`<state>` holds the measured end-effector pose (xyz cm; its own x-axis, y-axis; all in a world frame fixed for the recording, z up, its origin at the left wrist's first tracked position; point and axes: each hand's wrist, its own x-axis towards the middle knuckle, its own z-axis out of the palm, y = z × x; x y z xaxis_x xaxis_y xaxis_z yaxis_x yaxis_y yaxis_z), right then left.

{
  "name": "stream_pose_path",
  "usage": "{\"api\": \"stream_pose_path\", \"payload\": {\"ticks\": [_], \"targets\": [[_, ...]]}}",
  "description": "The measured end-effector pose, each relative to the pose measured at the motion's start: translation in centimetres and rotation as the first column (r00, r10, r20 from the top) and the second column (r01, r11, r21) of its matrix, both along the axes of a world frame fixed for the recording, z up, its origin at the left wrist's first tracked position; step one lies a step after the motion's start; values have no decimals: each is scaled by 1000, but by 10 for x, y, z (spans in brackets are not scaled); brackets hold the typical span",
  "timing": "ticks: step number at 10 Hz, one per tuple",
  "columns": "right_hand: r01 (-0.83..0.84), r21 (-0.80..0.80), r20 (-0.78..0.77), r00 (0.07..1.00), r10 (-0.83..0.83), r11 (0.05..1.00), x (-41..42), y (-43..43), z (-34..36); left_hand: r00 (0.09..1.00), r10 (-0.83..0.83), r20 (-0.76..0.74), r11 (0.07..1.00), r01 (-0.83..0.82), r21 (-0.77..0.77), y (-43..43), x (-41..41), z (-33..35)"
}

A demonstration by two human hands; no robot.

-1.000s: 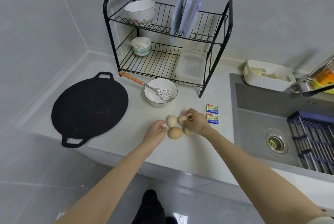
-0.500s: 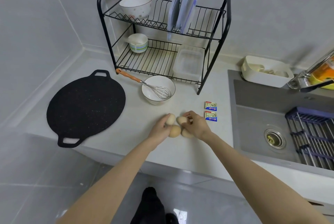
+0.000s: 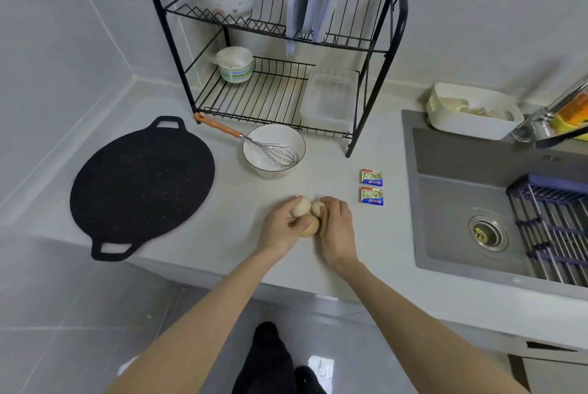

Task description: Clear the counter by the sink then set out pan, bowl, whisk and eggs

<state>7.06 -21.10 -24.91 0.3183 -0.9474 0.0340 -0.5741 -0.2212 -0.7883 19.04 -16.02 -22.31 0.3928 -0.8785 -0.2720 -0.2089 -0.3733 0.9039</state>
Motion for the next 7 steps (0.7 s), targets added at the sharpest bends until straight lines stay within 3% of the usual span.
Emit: {"api": "stream_pose_path", "payload": {"ticks": [2, 5, 7], "targets": [[19, -130, -63, 998, -28, 991, 3, -2, 1, 999, 33, -37, 999, -34, -24, 1, -1, -1], [-11, -43, -158, 987, 4, 999, -1, -5, 6, 1000, 7, 3, 1000, -7, -11, 4, -1, 11], [2, 97, 59, 998, -8, 995, -21, -18, 40, 998, 34, 62, 999, -33, -18, 14, 9, 33]]}}
